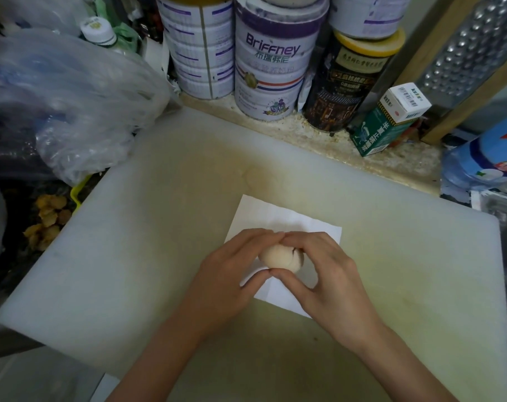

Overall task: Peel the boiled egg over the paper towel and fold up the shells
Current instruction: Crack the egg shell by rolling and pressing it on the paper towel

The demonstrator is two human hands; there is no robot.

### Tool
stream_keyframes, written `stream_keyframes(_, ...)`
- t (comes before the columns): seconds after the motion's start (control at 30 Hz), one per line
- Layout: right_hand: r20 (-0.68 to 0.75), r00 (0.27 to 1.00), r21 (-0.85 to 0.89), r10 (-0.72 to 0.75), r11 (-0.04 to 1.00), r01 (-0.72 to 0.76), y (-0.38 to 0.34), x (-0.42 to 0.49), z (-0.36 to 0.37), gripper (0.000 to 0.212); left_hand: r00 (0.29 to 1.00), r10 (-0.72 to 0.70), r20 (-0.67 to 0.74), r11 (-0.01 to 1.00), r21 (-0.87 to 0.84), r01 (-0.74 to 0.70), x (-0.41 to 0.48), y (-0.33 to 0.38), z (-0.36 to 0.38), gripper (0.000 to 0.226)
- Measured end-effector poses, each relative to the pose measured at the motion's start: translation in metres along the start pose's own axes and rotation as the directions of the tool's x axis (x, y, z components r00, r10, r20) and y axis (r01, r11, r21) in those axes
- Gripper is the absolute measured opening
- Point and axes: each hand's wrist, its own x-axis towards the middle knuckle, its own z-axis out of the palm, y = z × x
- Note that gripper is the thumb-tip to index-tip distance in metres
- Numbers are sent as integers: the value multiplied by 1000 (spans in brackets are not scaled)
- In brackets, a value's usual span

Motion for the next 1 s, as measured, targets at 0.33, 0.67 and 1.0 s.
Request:
stream_keyframes(0.33,-14,999,-8,44,999,-44,17,0,14,30,999,35,-29,954,297,-24,2,-13,1,35)
stream_keyframes(0.67,72,994,49,85,995,-88,16,0,8,34,997,70,12,956,284,-71,5,-12,12,43)
stream_keyframes(1.0,3,997,-48,79,996,-79,17,-2,10,31,998,40,-42,970,242,-28,0,-14,13,32)
